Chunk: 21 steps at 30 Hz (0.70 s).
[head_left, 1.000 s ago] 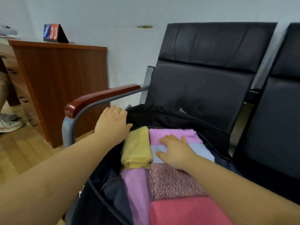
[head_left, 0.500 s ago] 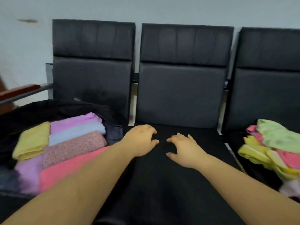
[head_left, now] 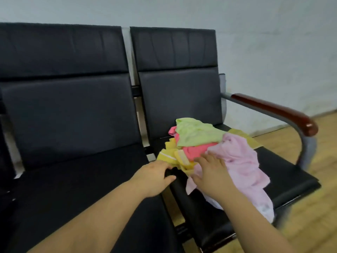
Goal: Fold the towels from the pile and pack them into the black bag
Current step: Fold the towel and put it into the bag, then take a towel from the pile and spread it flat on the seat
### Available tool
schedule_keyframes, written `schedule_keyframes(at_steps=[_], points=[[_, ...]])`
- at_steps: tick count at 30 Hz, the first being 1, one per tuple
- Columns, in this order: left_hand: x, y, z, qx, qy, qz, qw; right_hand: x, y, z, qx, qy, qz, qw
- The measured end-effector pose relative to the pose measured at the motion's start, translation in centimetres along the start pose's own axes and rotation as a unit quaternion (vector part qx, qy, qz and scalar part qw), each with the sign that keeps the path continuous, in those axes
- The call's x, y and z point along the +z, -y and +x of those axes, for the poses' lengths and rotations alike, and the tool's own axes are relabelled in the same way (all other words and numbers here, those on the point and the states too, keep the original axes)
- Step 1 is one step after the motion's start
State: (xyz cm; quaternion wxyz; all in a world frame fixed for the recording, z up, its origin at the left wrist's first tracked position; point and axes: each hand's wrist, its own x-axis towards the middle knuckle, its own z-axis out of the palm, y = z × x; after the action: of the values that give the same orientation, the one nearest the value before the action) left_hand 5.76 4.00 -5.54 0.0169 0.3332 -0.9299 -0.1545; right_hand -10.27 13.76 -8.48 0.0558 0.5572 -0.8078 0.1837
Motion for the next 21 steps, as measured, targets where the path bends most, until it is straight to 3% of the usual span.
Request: schedule_keyframes(at_steps=[3, 7, 12, 16, 21], points=[[2.1, -3.0, 3.3, 0.029, -0.013, -0.034, 0.999, -1.1, -3.6, -0.1, 0.07, -0.007, 0.058, 0.996], [3.9, -6.1, 6.8, 0.053, -0.026, -0.063, 0.996, -2.3, -7.7, 0.9, 0.15, -0.093, 0.141, 0.974], [4.8, -8.3, 10.8, 0.086, -0.095, -0.179, 0.976, -0.4, -11.9, 1.8, 0.283, -0.089, 0.225, 0.928], [6.2, -9.5, 13.4, 0.08, -0.053, -0.24, 0.966, 0.3, -13.0, 2.5, 0.297, -0.106, 0.308, 0.897], [7.6, -9.5, 15.1, 0.039, -0.073, -0.201, 0.976, 0.7, -13.2, 2.9, 0.335, -0.061, 0.34, 0.877]])
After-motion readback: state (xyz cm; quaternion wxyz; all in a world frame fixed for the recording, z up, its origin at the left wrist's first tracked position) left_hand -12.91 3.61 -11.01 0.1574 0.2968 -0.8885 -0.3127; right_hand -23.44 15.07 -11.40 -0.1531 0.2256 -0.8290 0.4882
